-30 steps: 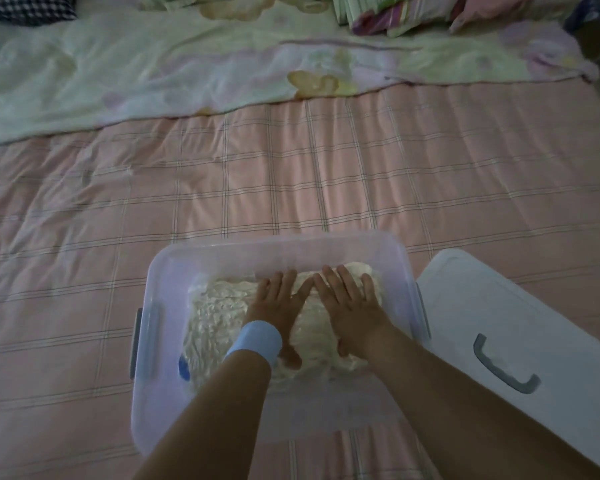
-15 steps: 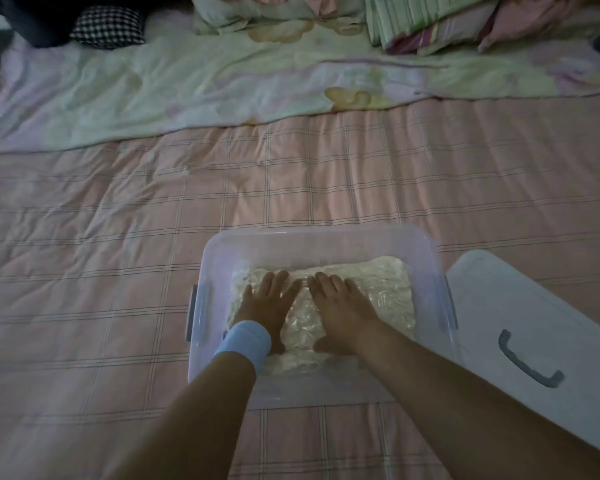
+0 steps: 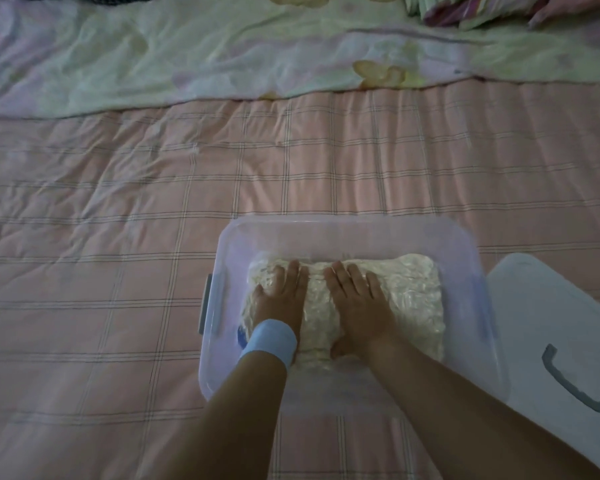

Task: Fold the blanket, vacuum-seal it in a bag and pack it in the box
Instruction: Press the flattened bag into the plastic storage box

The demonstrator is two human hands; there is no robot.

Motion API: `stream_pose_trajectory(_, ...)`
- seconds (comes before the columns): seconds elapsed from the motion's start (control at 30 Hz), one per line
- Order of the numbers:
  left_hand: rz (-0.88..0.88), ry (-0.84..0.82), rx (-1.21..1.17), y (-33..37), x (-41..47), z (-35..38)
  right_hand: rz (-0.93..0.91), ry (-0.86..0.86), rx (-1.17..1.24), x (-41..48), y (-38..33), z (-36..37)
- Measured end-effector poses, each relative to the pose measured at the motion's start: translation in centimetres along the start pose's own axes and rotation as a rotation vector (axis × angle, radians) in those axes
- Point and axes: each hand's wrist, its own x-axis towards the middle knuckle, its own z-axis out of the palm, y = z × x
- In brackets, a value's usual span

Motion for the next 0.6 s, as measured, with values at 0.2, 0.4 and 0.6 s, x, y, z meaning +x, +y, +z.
stream_pose_trajectory(0.2,0.013,-0.032,-0.014,-0.1,-0.6,-1.1,-0.010,-0.048,-0.007,-0.4,-0.2,-0.9)
stream_pose_trajectory(0.4,0.061,0.050,0.040,2.0,-2.7,-3.3,-0.015,-0.017,0.023,-3.4,3.0,-4.6)
stream_pose_trajectory(0.6,0.347,0.220,-0.118,7.4,-1.7,-6.4,0.038,-0.018,-0.196,-7.3,7.9,-4.8)
